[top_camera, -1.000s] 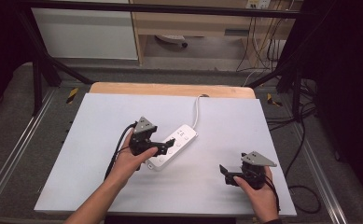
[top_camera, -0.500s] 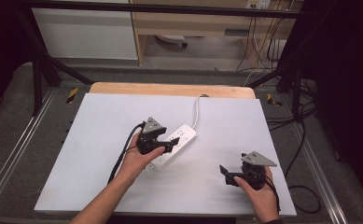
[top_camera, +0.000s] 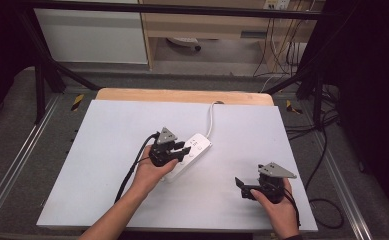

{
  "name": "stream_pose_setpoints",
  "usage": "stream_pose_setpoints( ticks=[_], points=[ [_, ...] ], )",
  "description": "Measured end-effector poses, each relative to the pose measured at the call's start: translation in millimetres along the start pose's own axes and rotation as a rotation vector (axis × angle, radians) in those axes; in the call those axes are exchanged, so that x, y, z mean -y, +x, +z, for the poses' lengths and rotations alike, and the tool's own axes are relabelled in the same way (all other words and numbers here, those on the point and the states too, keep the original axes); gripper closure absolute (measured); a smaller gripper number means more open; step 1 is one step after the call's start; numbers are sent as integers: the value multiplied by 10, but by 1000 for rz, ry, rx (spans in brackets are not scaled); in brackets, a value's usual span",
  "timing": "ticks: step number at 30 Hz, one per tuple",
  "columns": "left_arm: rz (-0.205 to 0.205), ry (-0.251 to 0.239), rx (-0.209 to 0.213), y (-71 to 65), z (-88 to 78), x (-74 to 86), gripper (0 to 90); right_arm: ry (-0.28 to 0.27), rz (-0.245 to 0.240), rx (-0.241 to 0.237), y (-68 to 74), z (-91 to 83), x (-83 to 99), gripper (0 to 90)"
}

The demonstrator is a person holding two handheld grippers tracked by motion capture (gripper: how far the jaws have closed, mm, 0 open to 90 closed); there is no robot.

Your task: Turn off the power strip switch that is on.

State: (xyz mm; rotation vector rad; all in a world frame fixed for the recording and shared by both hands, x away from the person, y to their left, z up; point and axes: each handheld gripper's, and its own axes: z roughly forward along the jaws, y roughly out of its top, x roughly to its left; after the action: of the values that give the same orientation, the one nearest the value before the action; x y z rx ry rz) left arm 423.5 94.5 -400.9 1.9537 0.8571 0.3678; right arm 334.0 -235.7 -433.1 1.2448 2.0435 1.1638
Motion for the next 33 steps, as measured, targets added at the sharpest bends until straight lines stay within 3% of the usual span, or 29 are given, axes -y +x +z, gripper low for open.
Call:
stream_pose_setpoints(
  ticks=[13,18,33],
  points=[
    [17,27,21,12,73,36,860,18,-6,-9,15,13,4,37],
    [2,45,24,43,122,54,900,13,-3,-8,6,8,4,36],
    [-26,91,40,48,233,93,900,23,2,-12,5,9,3,36]
  ],
)
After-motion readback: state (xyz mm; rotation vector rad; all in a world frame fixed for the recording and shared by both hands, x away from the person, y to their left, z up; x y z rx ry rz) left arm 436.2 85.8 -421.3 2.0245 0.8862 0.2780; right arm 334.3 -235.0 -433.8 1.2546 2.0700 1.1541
